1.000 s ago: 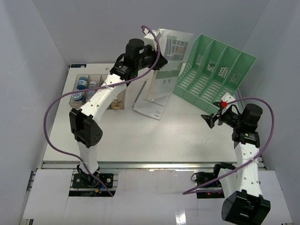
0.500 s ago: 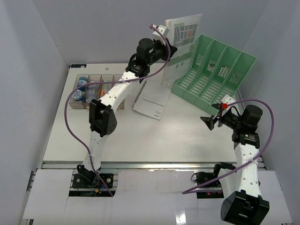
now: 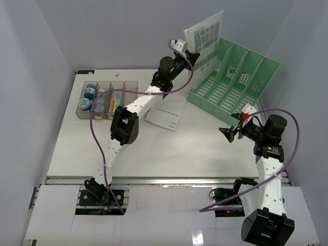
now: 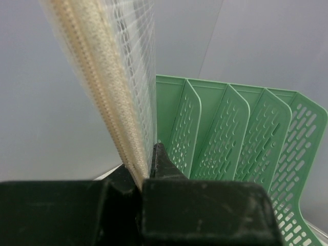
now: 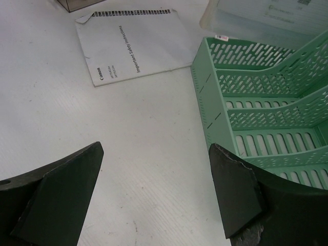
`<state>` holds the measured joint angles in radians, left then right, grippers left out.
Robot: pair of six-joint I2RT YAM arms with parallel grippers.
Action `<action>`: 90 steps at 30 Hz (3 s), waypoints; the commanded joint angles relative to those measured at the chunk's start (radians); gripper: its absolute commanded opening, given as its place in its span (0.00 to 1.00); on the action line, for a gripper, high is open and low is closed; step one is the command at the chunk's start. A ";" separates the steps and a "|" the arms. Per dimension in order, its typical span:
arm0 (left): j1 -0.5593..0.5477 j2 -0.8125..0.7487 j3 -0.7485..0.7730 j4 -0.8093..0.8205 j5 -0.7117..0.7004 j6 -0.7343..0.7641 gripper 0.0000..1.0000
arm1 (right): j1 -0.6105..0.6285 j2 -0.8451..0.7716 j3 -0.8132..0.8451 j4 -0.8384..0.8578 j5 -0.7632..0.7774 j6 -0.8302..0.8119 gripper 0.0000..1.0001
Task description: Organize the desk
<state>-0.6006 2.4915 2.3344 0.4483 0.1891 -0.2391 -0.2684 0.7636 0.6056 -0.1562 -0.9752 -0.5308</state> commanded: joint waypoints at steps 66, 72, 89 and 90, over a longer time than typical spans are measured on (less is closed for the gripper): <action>0.220 -0.348 -0.669 -0.993 -0.005 -0.014 0.68 | -0.017 0.102 -0.052 -0.074 -0.200 0.002 0.90; 0.225 -0.378 -0.710 -0.966 0.111 -0.063 0.37 | -0.014 0.110 -0.062 -0.059 -0.192 0.012 0.90; 0.222 -0.965 -1.329 -0.564 0.445 -0.438 0.00 | 0.708 0.191 0.048 -0.036 0.669 0.112 0.90; 0.222 -0.995 -1.371 -0.533 0.457 -0.473 0.00 | 0.759 0.211 0.059 -0.018 0.700 0.139 0.90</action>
<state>-0.3711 1.6406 1.1011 -0.2820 0.4786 -0.5298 0.3223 0.9204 0.5763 -0.2671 -0.6086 -0.5431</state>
